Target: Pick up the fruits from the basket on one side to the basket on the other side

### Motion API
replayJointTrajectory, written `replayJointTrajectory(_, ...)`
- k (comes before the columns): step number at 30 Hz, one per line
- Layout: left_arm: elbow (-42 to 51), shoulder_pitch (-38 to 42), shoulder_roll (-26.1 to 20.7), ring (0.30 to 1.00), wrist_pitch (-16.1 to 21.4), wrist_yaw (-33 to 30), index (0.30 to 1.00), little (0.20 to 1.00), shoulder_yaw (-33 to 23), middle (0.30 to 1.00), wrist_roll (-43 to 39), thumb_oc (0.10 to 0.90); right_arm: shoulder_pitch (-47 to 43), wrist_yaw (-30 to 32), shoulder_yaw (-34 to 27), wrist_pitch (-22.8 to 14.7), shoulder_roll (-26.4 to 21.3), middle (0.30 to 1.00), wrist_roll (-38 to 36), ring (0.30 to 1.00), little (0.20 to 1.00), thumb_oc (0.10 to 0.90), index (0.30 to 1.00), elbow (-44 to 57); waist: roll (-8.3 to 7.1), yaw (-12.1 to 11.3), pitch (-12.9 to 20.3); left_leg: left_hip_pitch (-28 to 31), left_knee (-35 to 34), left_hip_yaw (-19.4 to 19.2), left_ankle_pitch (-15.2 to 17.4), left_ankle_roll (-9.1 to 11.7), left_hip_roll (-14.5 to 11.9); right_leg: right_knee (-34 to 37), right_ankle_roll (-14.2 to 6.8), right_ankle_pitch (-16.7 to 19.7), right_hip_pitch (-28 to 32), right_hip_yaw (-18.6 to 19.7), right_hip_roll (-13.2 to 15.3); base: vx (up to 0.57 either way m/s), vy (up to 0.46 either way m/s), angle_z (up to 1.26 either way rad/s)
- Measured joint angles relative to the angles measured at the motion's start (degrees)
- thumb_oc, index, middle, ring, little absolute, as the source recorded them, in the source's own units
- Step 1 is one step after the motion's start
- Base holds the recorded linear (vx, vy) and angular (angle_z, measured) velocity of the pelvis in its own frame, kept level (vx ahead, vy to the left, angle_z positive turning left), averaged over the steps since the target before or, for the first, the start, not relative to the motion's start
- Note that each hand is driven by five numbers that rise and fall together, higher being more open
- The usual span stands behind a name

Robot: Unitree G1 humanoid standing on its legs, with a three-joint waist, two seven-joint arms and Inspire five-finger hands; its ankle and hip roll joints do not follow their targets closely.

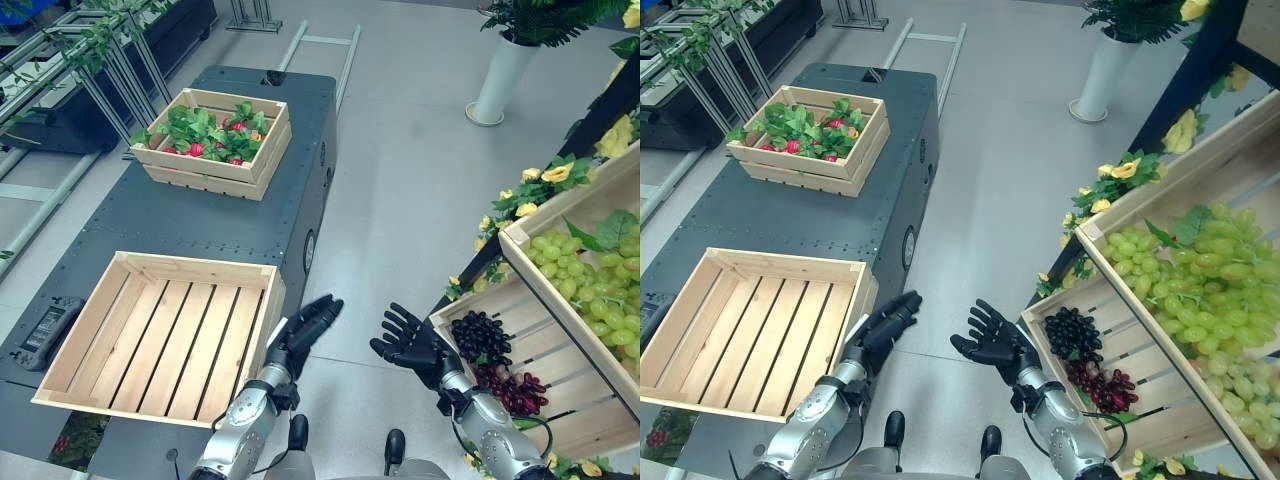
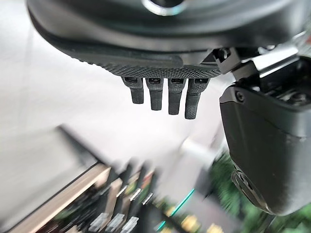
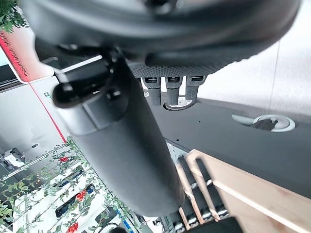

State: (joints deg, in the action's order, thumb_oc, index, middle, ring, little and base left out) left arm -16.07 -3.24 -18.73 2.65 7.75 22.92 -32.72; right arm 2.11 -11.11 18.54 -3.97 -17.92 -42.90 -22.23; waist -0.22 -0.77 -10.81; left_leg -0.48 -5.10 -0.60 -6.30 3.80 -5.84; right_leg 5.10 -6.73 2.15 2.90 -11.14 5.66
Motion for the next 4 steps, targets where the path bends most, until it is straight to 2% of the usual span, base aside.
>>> replayJointTrajectory(4, -7.55, 1.74, -0.86, 0.900, -1.93, 4.31, 0.900, 0.900, 1.31, 0.900, 5.83, 0.800, -1.35, 0.65, 0.27, 1.66, 1.23, 0.900, 4.06, 0.900, 0.900, 0.800, 0.900, -8.35, 0.01, 0.17, 1.32, 0.89, -0.01, -0.25, 0.49, -0.70, 1.13, 0.00, -0.82, -0.42, 0.88, 0.06, 1.25, 0.07, 0.044, 0.03)
